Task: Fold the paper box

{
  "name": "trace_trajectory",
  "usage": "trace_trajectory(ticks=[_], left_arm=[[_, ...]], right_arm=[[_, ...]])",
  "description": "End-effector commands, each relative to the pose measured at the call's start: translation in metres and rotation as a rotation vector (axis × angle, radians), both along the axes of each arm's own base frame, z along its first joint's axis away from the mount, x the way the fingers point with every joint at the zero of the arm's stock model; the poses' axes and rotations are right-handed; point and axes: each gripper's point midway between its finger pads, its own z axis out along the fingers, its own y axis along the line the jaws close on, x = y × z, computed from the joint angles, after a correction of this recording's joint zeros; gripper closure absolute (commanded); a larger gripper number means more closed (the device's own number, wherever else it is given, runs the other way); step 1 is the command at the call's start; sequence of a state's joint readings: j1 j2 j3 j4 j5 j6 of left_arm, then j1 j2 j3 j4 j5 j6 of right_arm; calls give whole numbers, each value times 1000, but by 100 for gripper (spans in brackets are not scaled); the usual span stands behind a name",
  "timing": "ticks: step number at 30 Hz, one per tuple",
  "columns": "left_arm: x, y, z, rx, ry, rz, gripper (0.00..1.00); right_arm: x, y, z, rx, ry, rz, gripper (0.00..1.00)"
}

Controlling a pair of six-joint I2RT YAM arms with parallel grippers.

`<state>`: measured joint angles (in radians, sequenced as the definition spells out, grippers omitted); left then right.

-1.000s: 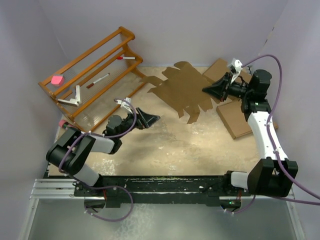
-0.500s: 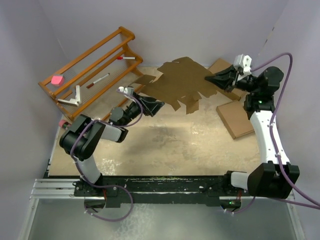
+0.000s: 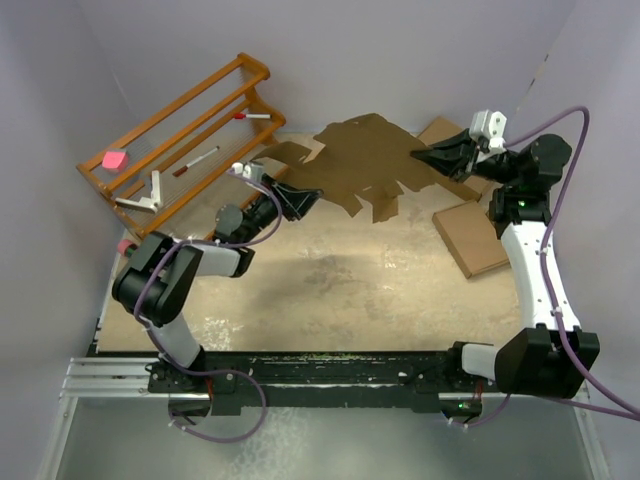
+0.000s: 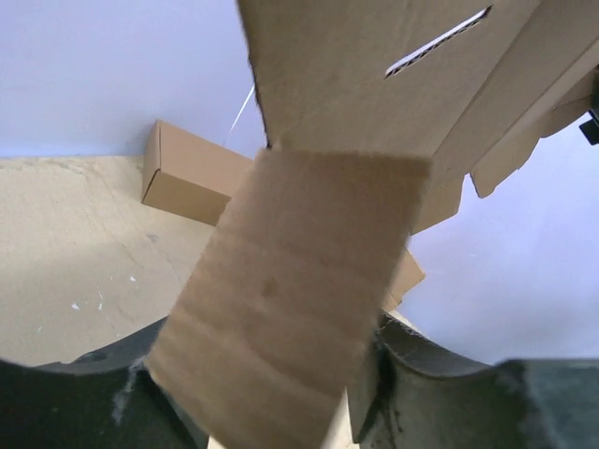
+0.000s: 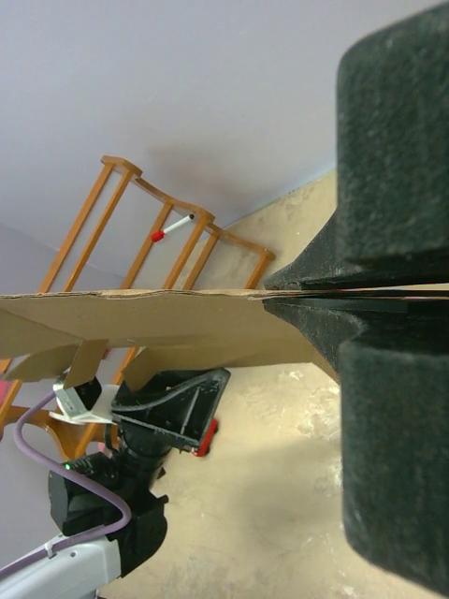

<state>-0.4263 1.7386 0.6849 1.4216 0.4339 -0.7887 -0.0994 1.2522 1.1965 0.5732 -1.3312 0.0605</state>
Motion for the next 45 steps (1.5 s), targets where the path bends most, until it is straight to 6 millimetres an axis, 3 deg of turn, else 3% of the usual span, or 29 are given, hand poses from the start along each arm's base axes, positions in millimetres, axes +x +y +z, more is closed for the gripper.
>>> trace_trajectory(ticks=[1,4,8,13,14,15,17,21,23,25,30,32,36,38,42,45], left_arm=[[-2,9,29,-21,-65,38,55],[5,10,30,-29,-23,64,66],[19,9,26,-28,121,86,94],[32,4,21,32,359,118,96],[36,5,20,42,411,151,96],[40,9,14,55,495,197,96],[42,16,-7,104,676,286,95],[40,20,-20,154,880,408,93],[39,18,-19,147,897,428,93],[38,18,-18,136,902,430,93],[30,17,-15,165,892,416,93],[24,18,-23,191,910,408,93],[10,16,-49,229,954,372,93],[3,15,-68,256,984,355,93],[-11,17,-103,310,1034,341,94],[-18,24,-131,370,1068,363,94]], right_arm=[[-8,0,21,-7,-66,-3,100],[-9,0,18,-5,-51,-4,100],[-12,1,10,9,58,-7,100],[-13,13,-21,49,381,-50,100],[-30,23,-21,220,851,-37,100],[-31,26,-24,258,974,-52,100],[-24,29,-37,239,977,-117,100],[-28,50,-55,208,1018,-113,100],[-28,54,-61,202,1037,-121,100],[-21,51,-66,151,936,-154,100],[-1,28,-76,110,861,-365,100],[-2,28,-81,98,864,-361,100],[-36,58,-87,162,1026,-46,100],[-40,63,-97,198,1097,27,100],[-8,53,-145,159,1154,-155,100],[14,44,-171,133,1155,-270,100]])
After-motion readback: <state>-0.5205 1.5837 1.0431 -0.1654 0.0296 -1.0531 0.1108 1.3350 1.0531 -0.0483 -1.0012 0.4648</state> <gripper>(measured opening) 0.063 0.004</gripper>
